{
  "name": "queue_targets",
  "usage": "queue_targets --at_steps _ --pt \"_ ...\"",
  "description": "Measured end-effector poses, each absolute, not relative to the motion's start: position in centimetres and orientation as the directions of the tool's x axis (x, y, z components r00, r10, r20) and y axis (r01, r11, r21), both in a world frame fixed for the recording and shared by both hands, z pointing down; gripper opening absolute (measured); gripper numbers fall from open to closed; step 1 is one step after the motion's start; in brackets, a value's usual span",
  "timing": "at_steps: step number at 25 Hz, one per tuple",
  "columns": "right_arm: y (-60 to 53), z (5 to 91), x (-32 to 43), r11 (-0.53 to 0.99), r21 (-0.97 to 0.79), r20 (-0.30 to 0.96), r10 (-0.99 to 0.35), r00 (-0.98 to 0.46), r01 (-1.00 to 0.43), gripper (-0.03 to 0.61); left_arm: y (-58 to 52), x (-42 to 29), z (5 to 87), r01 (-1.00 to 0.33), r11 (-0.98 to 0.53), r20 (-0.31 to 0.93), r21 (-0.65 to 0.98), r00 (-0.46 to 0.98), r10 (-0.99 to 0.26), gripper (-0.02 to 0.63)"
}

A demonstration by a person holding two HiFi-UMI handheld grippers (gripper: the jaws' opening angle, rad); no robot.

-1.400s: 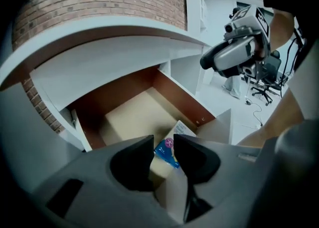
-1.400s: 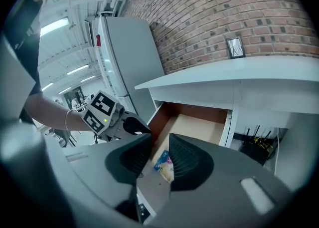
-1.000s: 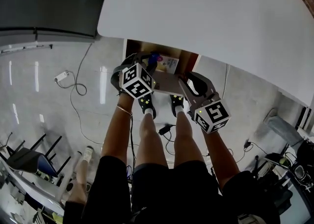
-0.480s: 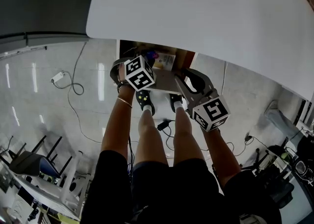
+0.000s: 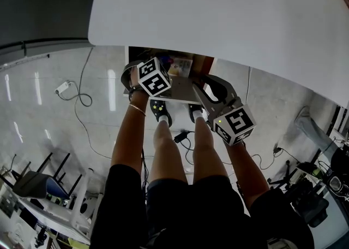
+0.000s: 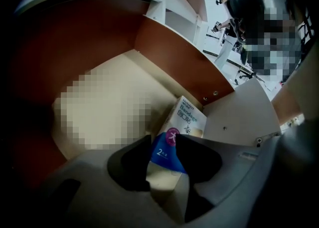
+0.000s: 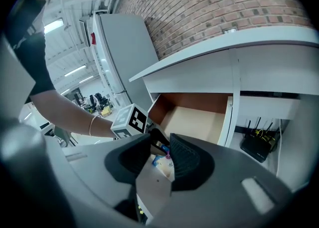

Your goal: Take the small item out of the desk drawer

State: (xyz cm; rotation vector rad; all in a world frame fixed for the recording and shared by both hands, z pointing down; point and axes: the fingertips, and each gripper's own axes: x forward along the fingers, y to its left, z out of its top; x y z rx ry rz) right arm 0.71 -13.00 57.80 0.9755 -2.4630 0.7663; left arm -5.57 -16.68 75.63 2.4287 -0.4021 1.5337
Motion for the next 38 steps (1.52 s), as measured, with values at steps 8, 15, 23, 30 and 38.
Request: queue_targets --at_steps 8,15,23,30,38 --pt "-12.9 58.0 0.7 0.616 -0.347 0.53 -0.494 -0.689 -0.708 0.11 -16.6 -5.4 75.9 -0.367 -0.927 0.907 0.076 0.411 -0.089 0.156" --pt "-12.6 58.5 0.3 0.626 -0.343 0.548 -0.472 -0.691 -0.7 0.117 -16.2 -5.3 75.3 -0.367 -0.927 0.906 0.082 0.414 -0.084 0.153" --pt "-12.7 61.3 -0.3 0.647 -0.298 0.627 -0.421 -0.655 -0.702 0.131 -15.8 -5.6 75.0 -0.351 -0.933 0.905 0.078 0.418 -0.081 0.15" --pt "-13.3 62.9 -0.7 0.684 -0.237 0.688 -0.383 -0.616 -0.69 0.137 -15.5 -5.5 74.4 -0.343 -0.937 0.904 0.068 0.418 -0.088 0.152" --pt "-13.4 64.3 -1.1 0.721 -0.182 0.74 -0.347 -0.576 -0.669 0.143 -14.8 -5.5 73.5 -0.331 -0.942 0.902 0.058 0.422 -0.092 0.151"
